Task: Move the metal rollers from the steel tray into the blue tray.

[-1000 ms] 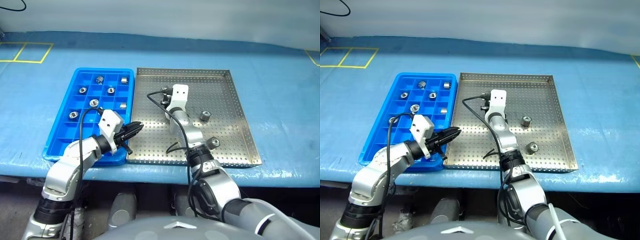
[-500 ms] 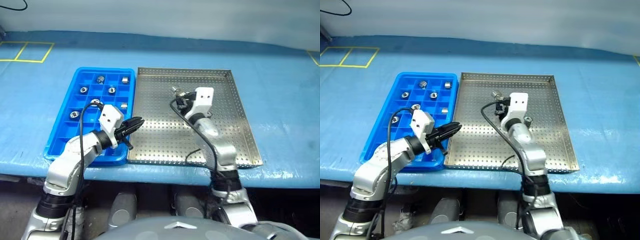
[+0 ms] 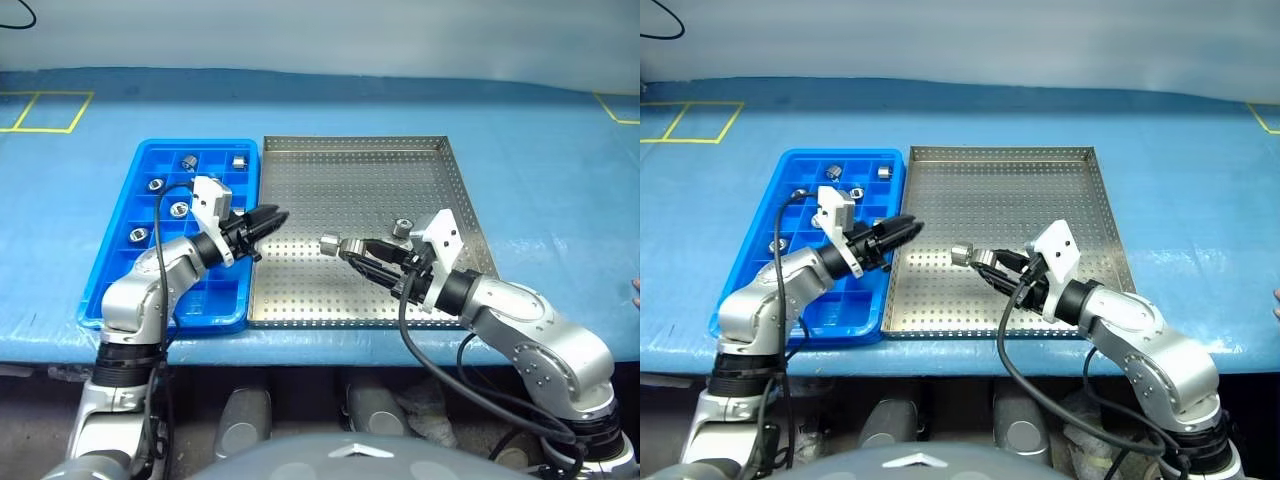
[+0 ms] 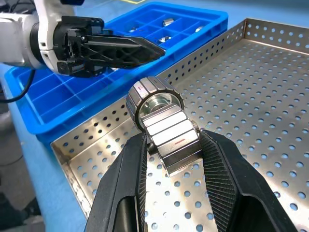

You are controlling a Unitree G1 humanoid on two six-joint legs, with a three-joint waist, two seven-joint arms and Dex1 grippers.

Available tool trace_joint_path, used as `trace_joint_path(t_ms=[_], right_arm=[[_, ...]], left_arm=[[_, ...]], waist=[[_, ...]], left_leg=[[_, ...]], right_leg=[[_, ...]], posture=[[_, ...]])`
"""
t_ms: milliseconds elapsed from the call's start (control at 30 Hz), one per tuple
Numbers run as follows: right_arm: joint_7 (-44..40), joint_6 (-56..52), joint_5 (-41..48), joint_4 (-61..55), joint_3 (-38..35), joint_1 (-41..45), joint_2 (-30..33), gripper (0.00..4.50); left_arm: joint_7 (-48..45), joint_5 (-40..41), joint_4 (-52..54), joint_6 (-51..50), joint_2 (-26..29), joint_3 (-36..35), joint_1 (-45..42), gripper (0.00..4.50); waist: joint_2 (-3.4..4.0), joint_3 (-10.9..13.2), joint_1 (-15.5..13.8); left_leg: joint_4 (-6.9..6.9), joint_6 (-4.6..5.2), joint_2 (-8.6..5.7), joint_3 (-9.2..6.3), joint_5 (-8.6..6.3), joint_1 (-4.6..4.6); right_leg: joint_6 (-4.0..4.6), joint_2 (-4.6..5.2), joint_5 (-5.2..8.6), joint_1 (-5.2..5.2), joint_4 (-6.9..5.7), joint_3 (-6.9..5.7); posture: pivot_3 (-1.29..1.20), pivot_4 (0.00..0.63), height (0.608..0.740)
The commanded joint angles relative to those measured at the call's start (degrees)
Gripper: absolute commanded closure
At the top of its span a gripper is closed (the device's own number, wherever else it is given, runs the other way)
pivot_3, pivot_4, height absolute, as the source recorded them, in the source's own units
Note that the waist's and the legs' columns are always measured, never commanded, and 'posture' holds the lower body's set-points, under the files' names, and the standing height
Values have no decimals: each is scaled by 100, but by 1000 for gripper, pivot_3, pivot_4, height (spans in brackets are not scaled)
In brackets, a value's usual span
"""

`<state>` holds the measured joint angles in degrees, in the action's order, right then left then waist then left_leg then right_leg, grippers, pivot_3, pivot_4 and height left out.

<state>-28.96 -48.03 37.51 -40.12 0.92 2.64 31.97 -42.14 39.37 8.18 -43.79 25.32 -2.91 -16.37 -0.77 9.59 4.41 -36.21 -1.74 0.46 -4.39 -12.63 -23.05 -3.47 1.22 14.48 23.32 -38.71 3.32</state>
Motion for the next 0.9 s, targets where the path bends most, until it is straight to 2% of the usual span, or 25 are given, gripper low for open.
trace_joint_path(t_ms=[33, 167, 233, 467, 567, 900], right_arm=[[-119, 96, -51, -180, 205, 173, 74, 3198], [-140, 175, -274, -19, 502, 383, 44, 3198], [-131, 223, -404, 130, 648, 501, -17, 3198], [-164, 447, -801, 662, 924, 763, -229, 3198], [-72, 617, -1050, 976, 953, 949, -376, 3198], [366, 995, -1506, 1181, 817, 1116, -951, 3198]], left_arm=[[-332, 653, -116, -616, 126, -295, -150, 1644], [-78, 943, -222, -913, 58, -618, -227, 434], [47, 1485, -235, -1339, -44, -913, -236, 0], [51, 2608, 227, -2213, 10, -1173, 163, 0], [114, 2730, 479, -2332, 107, -1083, 404, 0], [1723, 3085, 490, -1888, -745, -1676, 712, 0]], waist=[[0, 0, 7], [-4, 2, -6], [-6, 3, -18], [-8, 5, -36], [-9, 5, -36], [-10, 5, -102]], left_leg=[[0, 0, 0, 0, 0, 0], [0, 0, -1, 0, 0, -1], [-2, 0, -1, 0, 0, -1], [1, 1, -2, 1, -1, -2], [1, 0, 0, 2, -1, -1], [4, 0, -5, 9, -1, 4]], right_leg=[[0, 0, 0, 0, 0, 0], [-1, 2, 0, 0, 1, 3], [-2, 2, -1, 0, 1, 3], [-1, 5, -1, 2, 2, 6], [0, 3, -2, 5, 0, 7], [30, 10, -20, 4, -1, 19]], posture=[[-66, 150, 740], [-66, 150, 740], [-60, 150, 740], [-44, 150, 740], [-33, 150, 740], [-13, 150, 740]])
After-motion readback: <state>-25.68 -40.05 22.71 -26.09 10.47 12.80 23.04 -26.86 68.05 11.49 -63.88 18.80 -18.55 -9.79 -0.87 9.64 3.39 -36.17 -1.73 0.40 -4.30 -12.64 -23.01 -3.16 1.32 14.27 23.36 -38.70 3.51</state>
